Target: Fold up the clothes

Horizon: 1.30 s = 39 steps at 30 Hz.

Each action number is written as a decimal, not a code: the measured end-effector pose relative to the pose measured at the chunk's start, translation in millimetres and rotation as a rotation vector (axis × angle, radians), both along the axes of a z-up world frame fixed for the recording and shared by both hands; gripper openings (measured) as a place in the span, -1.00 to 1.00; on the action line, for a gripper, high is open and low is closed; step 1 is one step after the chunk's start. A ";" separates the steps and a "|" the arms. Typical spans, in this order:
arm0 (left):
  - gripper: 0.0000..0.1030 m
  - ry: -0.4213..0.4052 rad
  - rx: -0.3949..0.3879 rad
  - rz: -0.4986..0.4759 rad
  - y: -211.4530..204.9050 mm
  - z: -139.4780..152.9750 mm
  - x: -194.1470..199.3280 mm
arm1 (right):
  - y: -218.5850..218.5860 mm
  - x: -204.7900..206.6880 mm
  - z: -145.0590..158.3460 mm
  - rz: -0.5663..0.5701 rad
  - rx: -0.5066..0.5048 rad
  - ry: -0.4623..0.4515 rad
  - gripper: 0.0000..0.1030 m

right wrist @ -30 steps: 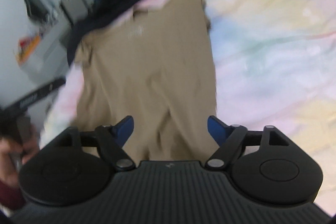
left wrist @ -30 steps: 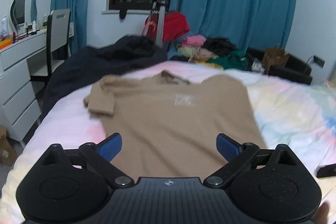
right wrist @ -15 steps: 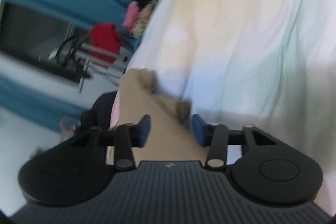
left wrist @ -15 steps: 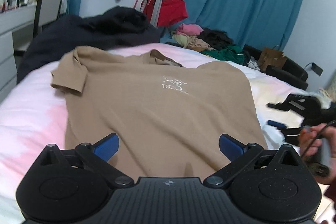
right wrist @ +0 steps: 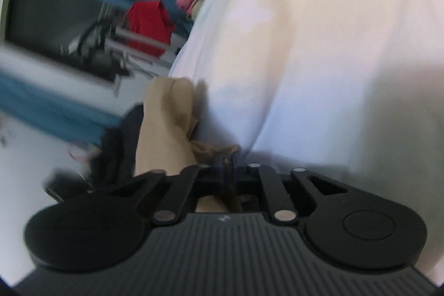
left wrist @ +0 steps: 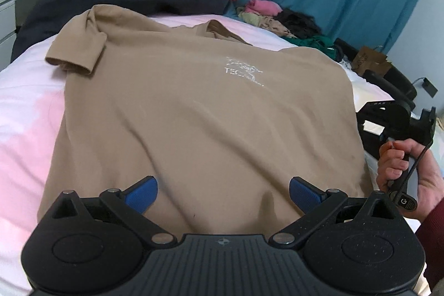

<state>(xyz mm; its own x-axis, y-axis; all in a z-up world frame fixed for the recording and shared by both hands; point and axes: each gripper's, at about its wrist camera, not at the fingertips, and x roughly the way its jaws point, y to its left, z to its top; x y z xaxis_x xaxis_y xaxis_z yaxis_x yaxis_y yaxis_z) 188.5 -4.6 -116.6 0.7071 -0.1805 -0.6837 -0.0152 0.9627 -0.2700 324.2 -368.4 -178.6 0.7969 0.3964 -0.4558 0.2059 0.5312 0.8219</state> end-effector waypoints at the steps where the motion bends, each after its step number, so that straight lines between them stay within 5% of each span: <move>1: 0.96 -0.009 0.003 0.020 2.0 1.2 -1.8 | -2.2 -1.8 5.5 -0.018 -0.016 -0.004 -0.89; 8: 0.96 -0.067 -0.017 0.120 12.6 8.7 -9.1 | -37.6 -22.9 45.8 -0.158 -0.239 -0.050 -0.90; 19: 0.95 -0.061 -0.016 0.080 9.1 4.9 -11.4 | -26.9 -55.8 113.6 -0.204 -0.542 -0.282 -0.90; 25: 0.95 -0.067 -0.032 0.093 13.0 9.2 -15.7 | 41.9 -75.9 105.3 0.101 -0.585 -0.408 -0.90; 28: 0.95 -0.072 -0.023 0.099 13.5 9.8 -17.3 | 86.2 -74.9 87.4 0.251 -0.625 -0.383 -0.89; 34: 0.95 -0.063 -0.037 0.128 21.1 10.5 -18.0 | 101.0 -61.8 46.6 0.407 -0.461 -0.189 -0.76; 36: 0.95 -0.058 -0.050 0.129 23.5 10.2 -17.7 | 87.0 -70.4 50.3 0.388 -0.398 -0.198 -0.16; 38: 0.95 -0.054 -0.061 0.127 24.8 10.2 -18.1 | 66.9 -81.5 61.5 0.317 -0.282 -0.245 0.23; 39: 0.95 -0.051 -0.066 0.125 25.0 10.3 -18.7 | 55.3 -84.7 66.5 0.270 -0.219 -0.270 0.24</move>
<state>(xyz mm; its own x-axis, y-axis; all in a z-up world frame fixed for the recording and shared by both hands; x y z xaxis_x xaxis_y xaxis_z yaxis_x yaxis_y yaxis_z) 169.8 20.3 -106.3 0.7606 -0.1322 -0.6356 -0.1188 0.9342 -0.3364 239.6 -313.1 -112.1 0.7802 0.5238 -0.3420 -0.1707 0.7042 0.6892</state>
